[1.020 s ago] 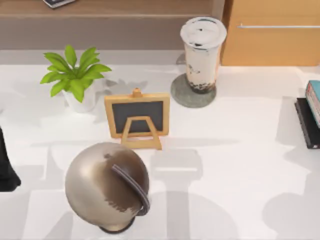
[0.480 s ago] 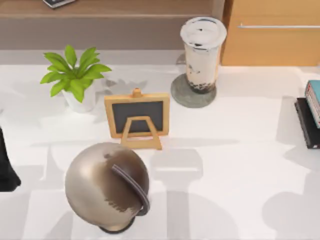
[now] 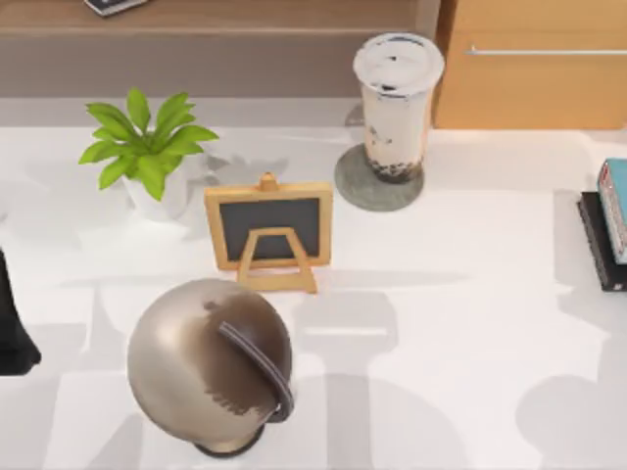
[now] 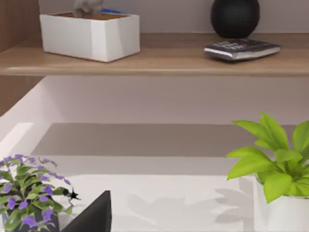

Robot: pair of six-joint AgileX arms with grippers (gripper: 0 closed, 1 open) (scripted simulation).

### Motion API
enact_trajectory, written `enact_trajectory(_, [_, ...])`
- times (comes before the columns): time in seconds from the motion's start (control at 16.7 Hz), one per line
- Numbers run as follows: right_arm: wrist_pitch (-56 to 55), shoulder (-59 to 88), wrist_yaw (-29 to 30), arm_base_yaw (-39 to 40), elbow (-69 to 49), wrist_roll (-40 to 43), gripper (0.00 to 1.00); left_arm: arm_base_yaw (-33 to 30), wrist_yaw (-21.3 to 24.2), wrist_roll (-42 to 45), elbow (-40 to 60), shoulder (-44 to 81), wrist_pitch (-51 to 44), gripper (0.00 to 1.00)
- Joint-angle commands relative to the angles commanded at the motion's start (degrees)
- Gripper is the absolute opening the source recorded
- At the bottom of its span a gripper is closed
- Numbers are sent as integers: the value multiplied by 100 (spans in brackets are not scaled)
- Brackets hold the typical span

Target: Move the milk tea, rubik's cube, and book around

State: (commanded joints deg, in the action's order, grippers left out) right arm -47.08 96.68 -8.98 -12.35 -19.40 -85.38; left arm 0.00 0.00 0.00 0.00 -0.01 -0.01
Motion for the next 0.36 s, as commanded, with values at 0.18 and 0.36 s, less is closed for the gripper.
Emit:
enact_trajectory(0.18, [0,0,0,0,0,0,100,0,0,0,0,0,0,100])
enact_trajectory(0.36, [0,0,0,0,0,0,100,0,0,0,0,0,0,100])
